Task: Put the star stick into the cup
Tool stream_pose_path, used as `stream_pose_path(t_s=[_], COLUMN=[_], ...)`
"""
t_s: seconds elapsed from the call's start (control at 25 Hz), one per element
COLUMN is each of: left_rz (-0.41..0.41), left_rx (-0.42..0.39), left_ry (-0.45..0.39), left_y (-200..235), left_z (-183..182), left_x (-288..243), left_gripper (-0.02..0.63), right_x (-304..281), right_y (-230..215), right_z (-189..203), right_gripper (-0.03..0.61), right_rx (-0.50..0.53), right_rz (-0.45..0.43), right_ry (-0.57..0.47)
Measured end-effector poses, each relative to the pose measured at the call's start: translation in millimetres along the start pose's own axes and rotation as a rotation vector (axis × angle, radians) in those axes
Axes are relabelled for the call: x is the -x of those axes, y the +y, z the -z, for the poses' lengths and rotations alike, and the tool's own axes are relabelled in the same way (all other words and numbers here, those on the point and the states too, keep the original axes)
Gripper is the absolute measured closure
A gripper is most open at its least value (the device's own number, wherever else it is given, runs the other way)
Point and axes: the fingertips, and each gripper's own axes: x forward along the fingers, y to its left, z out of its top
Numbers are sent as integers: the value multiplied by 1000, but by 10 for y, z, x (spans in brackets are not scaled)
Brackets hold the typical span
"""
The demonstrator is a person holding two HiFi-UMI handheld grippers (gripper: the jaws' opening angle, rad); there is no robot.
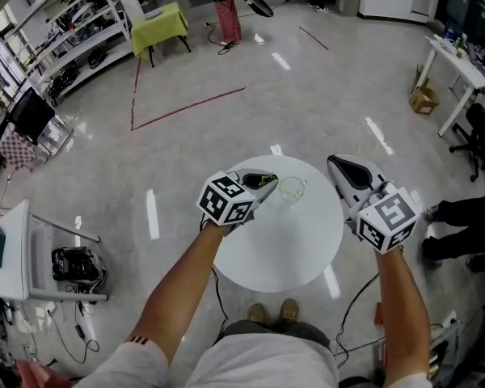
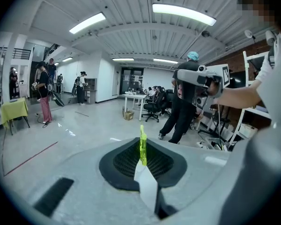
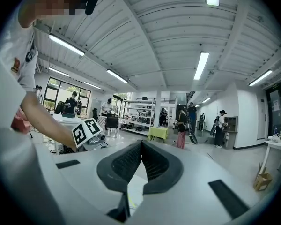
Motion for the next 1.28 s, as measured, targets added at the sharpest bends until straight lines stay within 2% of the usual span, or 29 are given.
stream_pose_path(t_s=[0.36, 0.72, 0.92, 1.28], left_rz=[13, 9, 2, -23], left_rx=[40, 107, 134, 117], left_ry=[63, 75, 53, 59], left_y=[111, 231, 265, 303], left_z=[146, 276, 315, 323], left_x=[-241, -314, -321, -337], left_gripper=[586, 586, 586, 584], right_x=[-60, -89, -65, -29], right_y=[-84, -94, -78, -110], right_z=[122, 171, 217, 232], right_gripper=[568, 568, 568, 568], right_rx=[-21, -20, -21, -31], right_rz=[-3, -7, 1, 8], right_ry=[15, 26, 31, 35])
